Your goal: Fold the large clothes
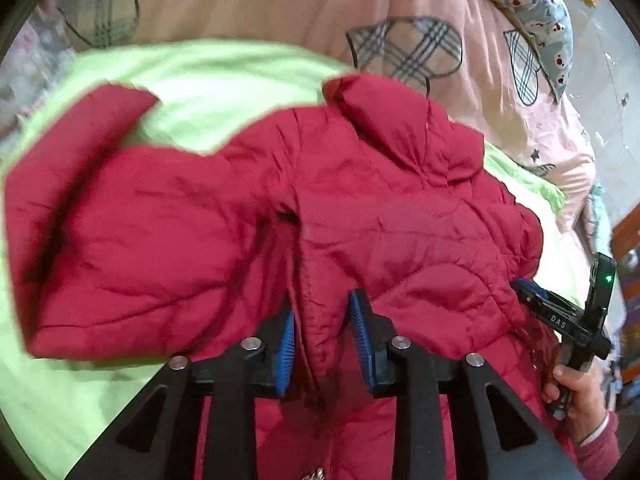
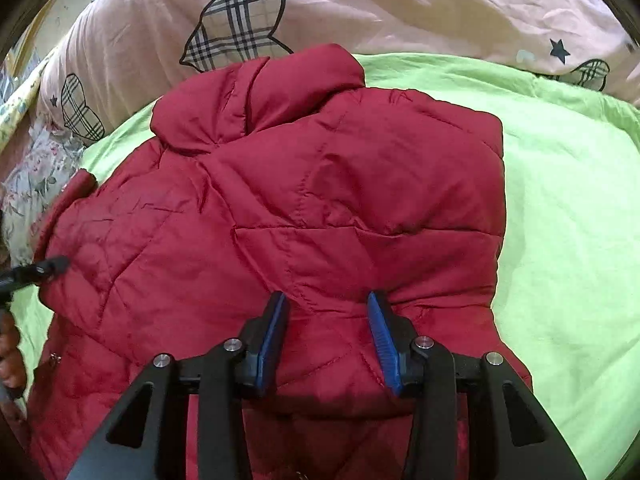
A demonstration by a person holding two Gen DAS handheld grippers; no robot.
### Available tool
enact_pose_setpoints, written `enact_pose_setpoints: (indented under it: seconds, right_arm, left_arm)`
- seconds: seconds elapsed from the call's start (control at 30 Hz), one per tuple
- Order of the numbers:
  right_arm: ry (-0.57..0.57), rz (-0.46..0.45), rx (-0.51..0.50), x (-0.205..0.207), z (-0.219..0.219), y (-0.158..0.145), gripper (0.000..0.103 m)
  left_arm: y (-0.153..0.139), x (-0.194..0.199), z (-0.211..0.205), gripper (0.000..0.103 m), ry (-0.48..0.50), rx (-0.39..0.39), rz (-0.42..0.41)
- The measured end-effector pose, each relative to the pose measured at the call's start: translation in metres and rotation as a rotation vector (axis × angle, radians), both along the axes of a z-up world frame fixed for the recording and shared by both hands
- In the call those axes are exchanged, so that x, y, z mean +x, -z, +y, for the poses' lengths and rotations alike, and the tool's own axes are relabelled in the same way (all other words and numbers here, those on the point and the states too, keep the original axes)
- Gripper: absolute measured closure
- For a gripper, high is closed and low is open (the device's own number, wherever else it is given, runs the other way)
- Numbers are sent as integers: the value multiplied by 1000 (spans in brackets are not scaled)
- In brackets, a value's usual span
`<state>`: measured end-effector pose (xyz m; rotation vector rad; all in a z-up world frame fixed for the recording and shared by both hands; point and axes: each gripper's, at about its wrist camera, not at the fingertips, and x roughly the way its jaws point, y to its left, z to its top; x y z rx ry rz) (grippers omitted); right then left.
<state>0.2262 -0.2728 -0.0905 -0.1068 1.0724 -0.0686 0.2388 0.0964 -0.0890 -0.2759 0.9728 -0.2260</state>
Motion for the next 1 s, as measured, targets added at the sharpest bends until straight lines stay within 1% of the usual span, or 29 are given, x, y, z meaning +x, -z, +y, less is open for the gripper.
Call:
enact_pose_setpoints:
  seconds: [0.07,0.13,0.2,0.23,0.27,0.3,0.33,0.4,0.47,0.57,0.6,0.67,0.7,0.73,0.8,0.83,0.87,0.97,1.0]
  right_arm:
    - [3,-1,7,1,-2,1,59]
    - [3,-3,12,0,-4,1,59]
    - [3,-7,9,0,-6,2,59]
    - [3,-8,5,0,-6,3,59]
    - [2,-8,1,1,-5,3,59]
    - [0,-10,-4,1,-5,4,59]
    - [-1,-11,-4,0,-5,4,59]
    - [-1,-11,6,1,-6,4,59]
    - [2,-13,23,1,-8,2,59]
    - [8,-22,34,-4,-6,-11,58]
    - [0,-46,36,-8,-2,-19,57]
    - [-30,-87,34,-12,7,-28,58]
    - [-41,-90,15,-12,11,-28,56]
    - [-46,-69,-16,-10,14,-23,54]
    - [-20,10,-62,-2,9,-2,52]
    - [-14,29,-52,-1,3,8,52]
    - [-16,17,-26,-2,-3,12,52]
    - [0,2,15,-2,-8,4,52]
    - [3,-3,32,-4,-8,-2,52]
  left_arm:
    - [-21,-13,-4,76,-15,30,-65]
    - [-35,-24,-11,75,11,3,-103]
    - [-39,-25,-27,70,51,-5,-110]
    - [-38,-25,-37,70,70,6,-105]
    - [-31,-22,-51,70,82,41,-87]
    - [-23,-19,-56,70,88,60,-70]
    - [-13,-15,-62,70,96,83,-47]
    - [19,-7,-69,70,95,129,31]
    - [33,-5,-67,70,89,115,53]
    - [34,-6,-62,70,81,74,51]
    - [36,-5,-62,70,80,71,56]
    - [36,-6,-62,70,81,75,58]
    - [39,-1,-63,70,81,79,61]
    - [39,-2,-63,70,81,81,57]
    - [41,-1,-61,70,83,77,57]
    - [43,-1,-61,70,82,75,56]
    - [43,0,-60,70,84,77,55]
    - [35,-5,-66,69,102,133,39]
    - [30,-9,-67,65,103,149,33]
